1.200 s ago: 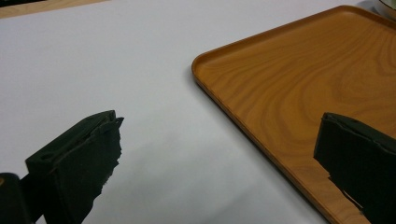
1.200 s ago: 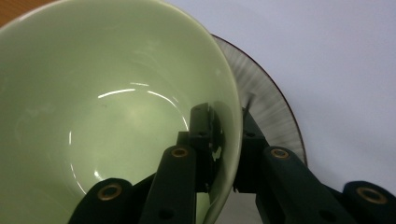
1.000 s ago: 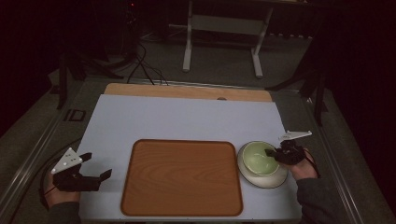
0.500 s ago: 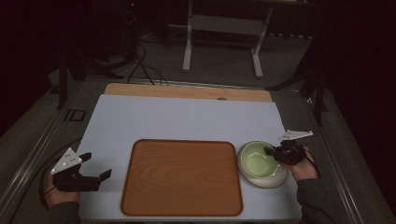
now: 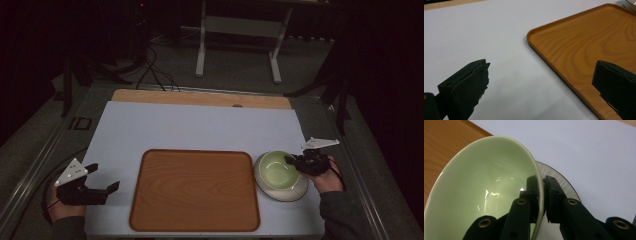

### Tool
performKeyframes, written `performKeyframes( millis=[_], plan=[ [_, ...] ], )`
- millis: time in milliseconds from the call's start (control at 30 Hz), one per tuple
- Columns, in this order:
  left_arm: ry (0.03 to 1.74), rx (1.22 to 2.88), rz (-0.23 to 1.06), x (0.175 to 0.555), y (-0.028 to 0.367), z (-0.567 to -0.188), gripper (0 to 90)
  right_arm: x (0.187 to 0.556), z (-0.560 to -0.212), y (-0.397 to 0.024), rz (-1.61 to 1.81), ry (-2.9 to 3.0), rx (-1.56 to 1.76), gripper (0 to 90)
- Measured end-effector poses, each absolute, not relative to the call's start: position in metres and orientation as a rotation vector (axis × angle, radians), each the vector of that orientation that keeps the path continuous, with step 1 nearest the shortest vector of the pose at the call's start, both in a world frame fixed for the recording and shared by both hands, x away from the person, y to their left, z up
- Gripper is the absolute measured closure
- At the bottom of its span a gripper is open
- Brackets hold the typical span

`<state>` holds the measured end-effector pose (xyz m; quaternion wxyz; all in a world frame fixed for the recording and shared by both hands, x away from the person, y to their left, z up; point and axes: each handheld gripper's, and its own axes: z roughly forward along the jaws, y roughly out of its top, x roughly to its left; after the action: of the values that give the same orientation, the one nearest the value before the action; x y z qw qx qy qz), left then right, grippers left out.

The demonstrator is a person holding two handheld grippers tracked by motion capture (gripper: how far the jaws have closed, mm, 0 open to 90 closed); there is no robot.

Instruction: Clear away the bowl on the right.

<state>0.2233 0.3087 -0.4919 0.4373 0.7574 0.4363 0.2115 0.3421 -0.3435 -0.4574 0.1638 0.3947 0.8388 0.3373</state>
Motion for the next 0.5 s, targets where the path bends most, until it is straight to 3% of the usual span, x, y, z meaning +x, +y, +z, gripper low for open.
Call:
performKeyframes(
  millis=[500],
  plan=[
    [1.085,1.884,0.525,0.223,0.309,-0.492,0.7,0.342,-0.446,-0.337,1.002,2.386,1.113,81.9]
  ],
)
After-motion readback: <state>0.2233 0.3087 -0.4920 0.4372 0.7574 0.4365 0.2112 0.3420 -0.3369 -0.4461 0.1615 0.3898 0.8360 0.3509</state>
